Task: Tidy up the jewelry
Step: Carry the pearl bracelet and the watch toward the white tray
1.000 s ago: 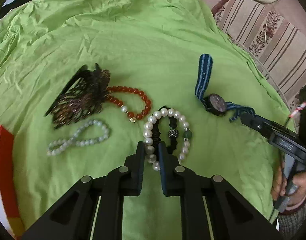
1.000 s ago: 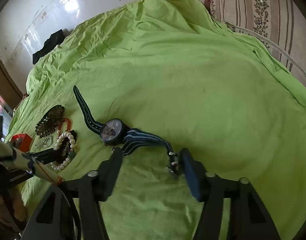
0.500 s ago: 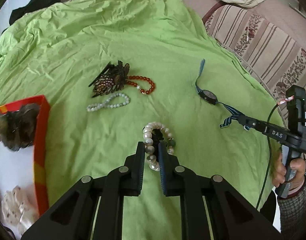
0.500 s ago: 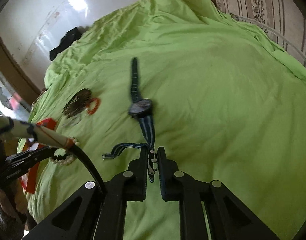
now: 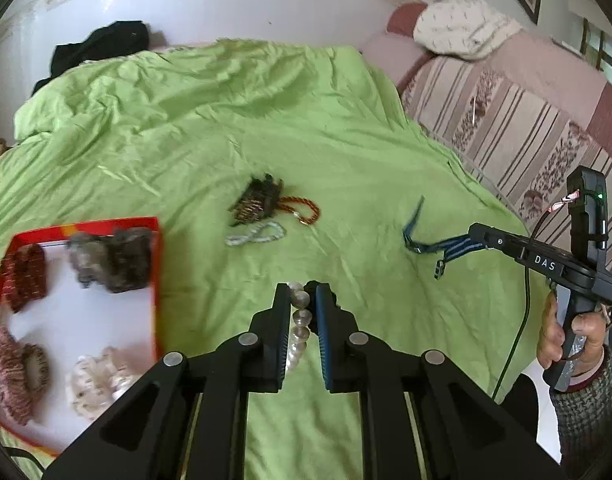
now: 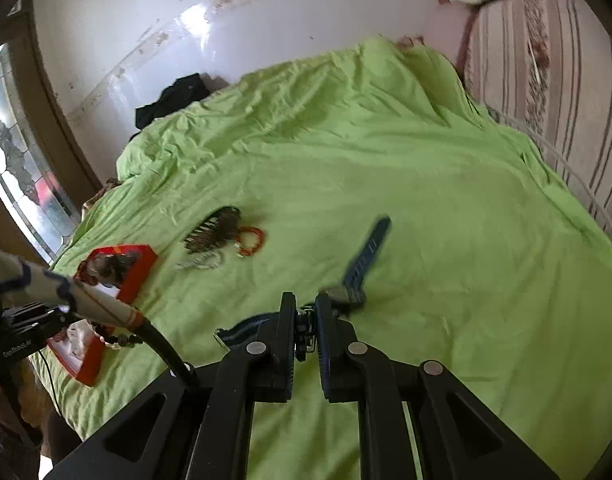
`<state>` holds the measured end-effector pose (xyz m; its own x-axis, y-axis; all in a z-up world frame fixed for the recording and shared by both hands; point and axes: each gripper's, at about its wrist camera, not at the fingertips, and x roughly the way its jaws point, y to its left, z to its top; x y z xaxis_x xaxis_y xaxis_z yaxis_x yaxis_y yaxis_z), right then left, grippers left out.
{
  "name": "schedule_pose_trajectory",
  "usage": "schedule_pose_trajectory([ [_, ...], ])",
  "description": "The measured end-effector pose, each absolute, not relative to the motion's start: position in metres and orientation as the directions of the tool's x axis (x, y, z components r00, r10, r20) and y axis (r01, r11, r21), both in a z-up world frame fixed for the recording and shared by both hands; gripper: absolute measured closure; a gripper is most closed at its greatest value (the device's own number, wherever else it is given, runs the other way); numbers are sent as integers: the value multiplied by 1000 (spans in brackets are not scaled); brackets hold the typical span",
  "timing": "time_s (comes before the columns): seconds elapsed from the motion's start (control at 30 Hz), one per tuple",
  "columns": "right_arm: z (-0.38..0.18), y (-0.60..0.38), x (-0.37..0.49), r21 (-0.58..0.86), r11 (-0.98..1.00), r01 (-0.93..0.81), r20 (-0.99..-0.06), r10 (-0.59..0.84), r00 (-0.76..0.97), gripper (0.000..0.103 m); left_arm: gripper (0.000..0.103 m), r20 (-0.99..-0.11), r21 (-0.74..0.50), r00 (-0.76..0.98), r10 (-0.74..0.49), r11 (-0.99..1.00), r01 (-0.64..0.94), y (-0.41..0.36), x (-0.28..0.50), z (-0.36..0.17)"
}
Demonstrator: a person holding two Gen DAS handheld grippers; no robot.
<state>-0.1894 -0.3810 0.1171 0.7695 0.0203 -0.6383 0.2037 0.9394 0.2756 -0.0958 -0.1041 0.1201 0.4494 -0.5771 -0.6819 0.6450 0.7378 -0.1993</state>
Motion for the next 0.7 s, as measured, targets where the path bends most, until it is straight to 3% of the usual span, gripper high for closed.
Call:
schedule_pose_trajectory([
  [0.33,164,-319,-185,239,967,85,-584,74,808,92,91,-652,-185,548,-524,811,554,-20,-88,148],
  [0.4,172,-305,-183,232,971,52,-573,93,815,92,103,-647,-176,572,-504,829,530,-1,-87,153],
  [0.7,178,-265,-168,213,977,2,-578,125,806,92,103,-645,-199,597,-478,859,473,41,-80,159],
])
